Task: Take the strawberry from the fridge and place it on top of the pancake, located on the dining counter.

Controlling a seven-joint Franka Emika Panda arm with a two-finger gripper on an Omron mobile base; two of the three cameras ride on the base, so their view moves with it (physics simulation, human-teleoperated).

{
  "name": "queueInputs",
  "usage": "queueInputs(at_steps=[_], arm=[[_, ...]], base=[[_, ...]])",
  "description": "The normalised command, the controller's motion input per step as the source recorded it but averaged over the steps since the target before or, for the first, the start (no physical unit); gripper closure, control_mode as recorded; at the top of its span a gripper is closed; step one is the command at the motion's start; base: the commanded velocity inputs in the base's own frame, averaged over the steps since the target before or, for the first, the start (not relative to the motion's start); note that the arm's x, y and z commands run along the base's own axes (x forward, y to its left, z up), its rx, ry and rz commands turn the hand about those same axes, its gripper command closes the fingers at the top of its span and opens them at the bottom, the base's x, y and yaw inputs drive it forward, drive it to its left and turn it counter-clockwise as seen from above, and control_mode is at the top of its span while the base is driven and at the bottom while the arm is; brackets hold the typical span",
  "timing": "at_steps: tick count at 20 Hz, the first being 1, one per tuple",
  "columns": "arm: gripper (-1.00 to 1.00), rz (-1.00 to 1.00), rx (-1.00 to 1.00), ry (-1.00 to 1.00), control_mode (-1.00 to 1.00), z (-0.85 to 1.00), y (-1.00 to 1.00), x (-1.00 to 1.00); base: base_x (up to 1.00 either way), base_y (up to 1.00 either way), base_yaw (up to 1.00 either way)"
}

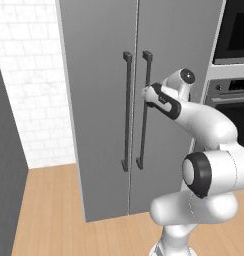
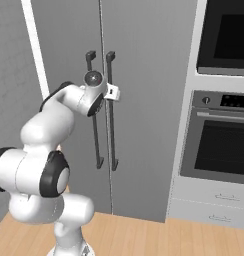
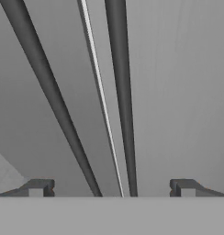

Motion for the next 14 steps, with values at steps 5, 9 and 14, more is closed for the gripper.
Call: queueInputs(at_steps=[5,9,14], arm=[[-1.00,-0.03,0.00,0.00,-1.00,0.00,0.01,0.52],[-1.00,-0.08,0.00,-0.03,-1.00,0.00,0.00,0.53],[-1.00,-0.09,0.00,-0.05,-1.00,-0.09,0.00,0.50]], base=[[0.00,0.00,0.00],[0.00,0.00,0.00],[0.00,0.00,0.00]])
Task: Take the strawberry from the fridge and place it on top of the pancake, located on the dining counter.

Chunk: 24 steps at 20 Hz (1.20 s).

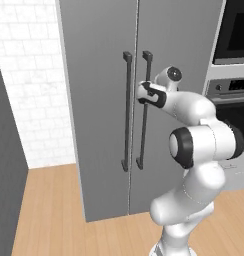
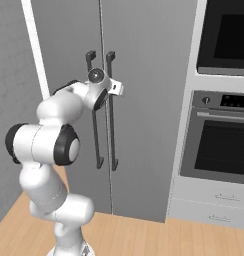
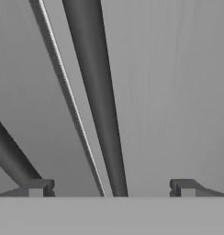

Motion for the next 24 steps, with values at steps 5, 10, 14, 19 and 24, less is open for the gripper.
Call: queueInputs(at_steps=[5,10,14,19,24], arm=[[-1.00,-0.05,0.00,-0.02,-1.00,-0.12,0.01,0.51],[-1.00,0.00,0.00,0.00,-1.00,-0.10,0.00,0.58],[-1.00,0.00,0.00,0.00,-1.00,-0.18,0.00,0.63],[1.00,0.00,0.00,0.00,-1.00,-0.34,0.00,0.68],[1.00,0.02,0.00,0.07,-1.00,-0.26,-0.04,0.51]], base=[[0.00,0.00,0.00],[0.00,0.00,0.00],[0.00,0.00,0.00],[0.00,0.00,0.00],[0.00,0.00,0.00]])
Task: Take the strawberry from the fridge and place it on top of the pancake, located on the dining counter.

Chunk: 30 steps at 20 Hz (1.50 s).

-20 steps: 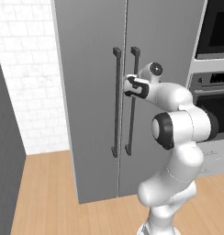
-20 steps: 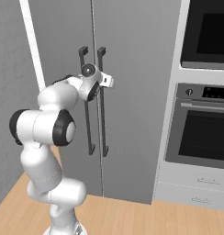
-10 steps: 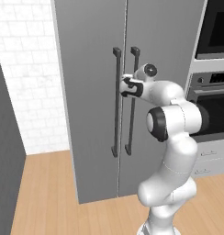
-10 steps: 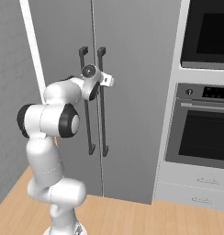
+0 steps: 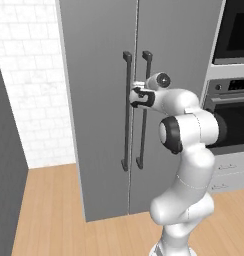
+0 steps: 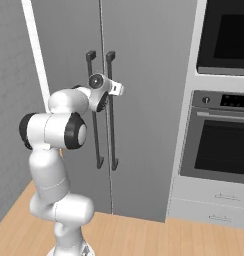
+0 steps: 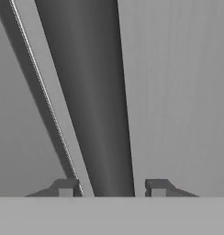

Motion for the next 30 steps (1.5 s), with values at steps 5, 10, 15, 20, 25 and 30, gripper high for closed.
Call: queueInputs(at_steps=[5,10,15,20,25,30], arm=[[1.00,0.15,0.04,-0.03,-1.00,-0.02,-0.76,-0.37],[1.00,0.18,0.11,-0.06,-1.00,0.00,-0.99,-0.78],[1.00,0.22,0.12,-0.07,-1.00,0.00,-1.00,-0.81],[1.00,0.22,0.10,-0.01,-1.00,0.16,-1.00,-0.47],[1.00,0.17,0.09,0.00,-1.00,0.69,-0.86,-0.10],[-1.00,0.06,0.01,0.00,-1.00,0.90,-0.66,-0.10]], base=[[0.00,0.00,0.00],[0.00,0.00,0.00],[0.00,0.00,0.00],[0.00,0.00,0.00],[0.00,0.00,0.00],[0.00,0.00,0.00]])
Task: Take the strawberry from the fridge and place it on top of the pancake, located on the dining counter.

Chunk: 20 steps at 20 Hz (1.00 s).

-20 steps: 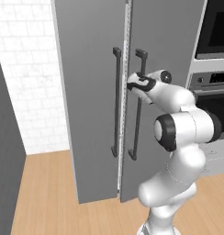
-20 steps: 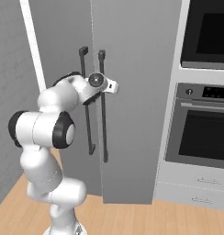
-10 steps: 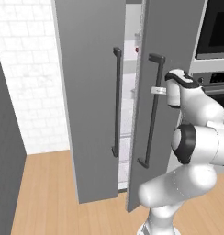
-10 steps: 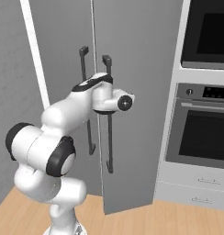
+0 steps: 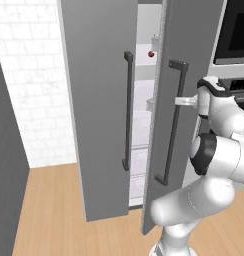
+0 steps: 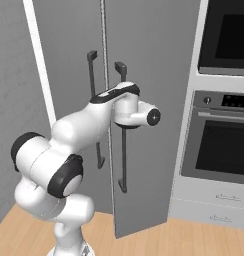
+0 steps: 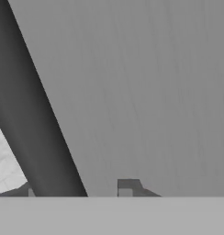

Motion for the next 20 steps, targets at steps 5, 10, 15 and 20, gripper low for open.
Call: queueInputs(at_steps=[5,10,15,20], arm=[[-1.00,0.01,0.00,0.00,-1.00,0.28,-0.47,-0.25],[-1.00,0.07,0.00,-0.04,-1.00,0.27,-0.19,-0.19],[-1.00,0.07,-0.03,-0.08,-1.00,0.67,-0.13,-0.09],[-1.00,0.00,-0.02,-0.04,-1.00,0.61,-0.36,-0.44]], base=[[0.00,0.00,0.00],[0.00,0.00,0.00],[0.00,0.00,0.00],[0.00,0.00,0.00]])
